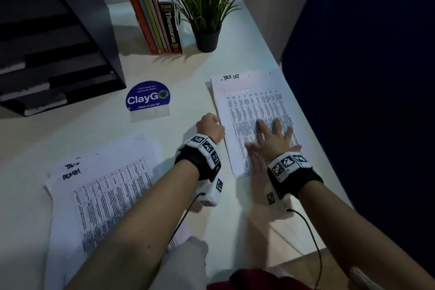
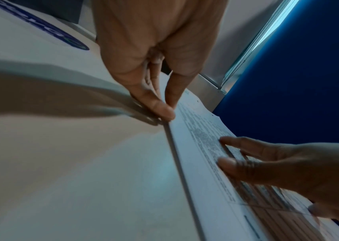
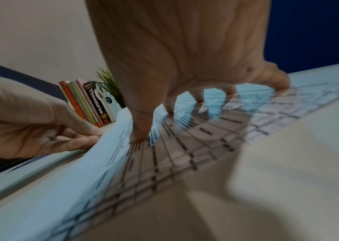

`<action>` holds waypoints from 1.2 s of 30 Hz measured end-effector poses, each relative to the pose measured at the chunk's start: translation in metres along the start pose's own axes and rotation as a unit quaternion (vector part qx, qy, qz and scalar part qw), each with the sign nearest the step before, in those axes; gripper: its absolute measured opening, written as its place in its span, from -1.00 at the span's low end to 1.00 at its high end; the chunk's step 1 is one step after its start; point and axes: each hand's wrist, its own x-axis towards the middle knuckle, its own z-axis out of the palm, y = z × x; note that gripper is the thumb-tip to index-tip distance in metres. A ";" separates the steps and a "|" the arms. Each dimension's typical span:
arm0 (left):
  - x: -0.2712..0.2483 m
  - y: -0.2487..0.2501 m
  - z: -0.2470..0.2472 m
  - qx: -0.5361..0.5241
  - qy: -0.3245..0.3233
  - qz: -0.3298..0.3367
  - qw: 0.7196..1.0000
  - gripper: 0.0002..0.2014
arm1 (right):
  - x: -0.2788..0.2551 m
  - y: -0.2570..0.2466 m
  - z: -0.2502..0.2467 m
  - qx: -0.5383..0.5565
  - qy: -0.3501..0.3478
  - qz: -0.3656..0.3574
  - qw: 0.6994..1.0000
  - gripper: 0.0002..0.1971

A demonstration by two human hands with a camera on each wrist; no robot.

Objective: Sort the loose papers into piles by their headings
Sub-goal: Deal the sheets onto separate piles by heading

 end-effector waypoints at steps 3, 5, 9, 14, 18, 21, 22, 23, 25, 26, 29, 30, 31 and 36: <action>0.000 -0.004 -0.009 0.034 -0.015 0.007 0.999 -0.71 | 0.003 0.001 -0.004 -0.010 -0.001 -0.006 1.000 -0.24; -0.004 -0.005 -0.023 0.069 -0.018 0.033 0.997 -0.74 | 0.002 -0.002 -0.007 -0.013 0.000 -0.005 1.000 -0.25; -0.015 -0.011 -0.062 0.059 0.014 0.098 0.993 -0.81 | -0.010 -0.030 -0.004 -0.015 0.016 -0.029 0.999 -0.27; -0.025 -0.035 -0.141 0.055 0.093 0.126 0.986 -0.82 | -0.042 -0.103 0.029 0.034 0.021 -0.140 0.989 -0.30; -0.024 -0.075 -0.210 0.124 0.137 0.105 0.977 -0.78 | -0.070 -0.159 0.063 0.066 -0.019 -0.220 0.973 -0.37; -0.018 -0.110 -0.251 0.201 0.119 0.079 0.969 -0.70 | -0.087 -0.187 0.091 0.060 -0.057 -0.204 0.975 -0.39; -0.016 -0.121 -0.261 0.243 0.106 0.062 0.962 -0.64 | -0.092 -0.194 0.099 0.058 -0.056 -0.194 0.978 -0.42; -0.016 -0.131 -0.270 0.285 0.088 0.044 0.953 -0.57 | -0.096 -0.198 0.107 0.057 -0.050 -0.184 0.980 -0.48; -0.016 -0.148 -0.282 0.337 0.050 0.024 0.940 -0.51 | -0.104 -0.203 0.120 0.050 -0.033 -0.171 0.984 -0.57; -0.017 -0.154 -0.286 0.340 0.036 0.023 0.939 -0.53 | -0.108 -0.204 0.125 0.047 -0.022 -0.165 0.985 -0.58; -0.017 -0.159 -0.296 0.330 0.004 0.039 0.943 -0.66 | -0.115 -0.203 0.134 0.079 0.015 -0.136 0.987 -0.56; -0.018 -0.160 -0.298 0.328 -0.007 0.043 0.944 -0.69 | -0.117 -0.200 0.137 0.089 0.020 -0.128 0.988 -0.56; -0.020 -0.160 -0.300 0.323 -0.020 0.051 0.945 -0.69 | -0.120 -0.197 0.138 0.096 0.021 -0.120 0.988 -0.56; -0.041 -0.176 -0.312 0.229 -0.046 0.119 0.965 -0.65 | -0.145 -0.195 0.146 0.015 0.057 -0.098 0.993 -0.27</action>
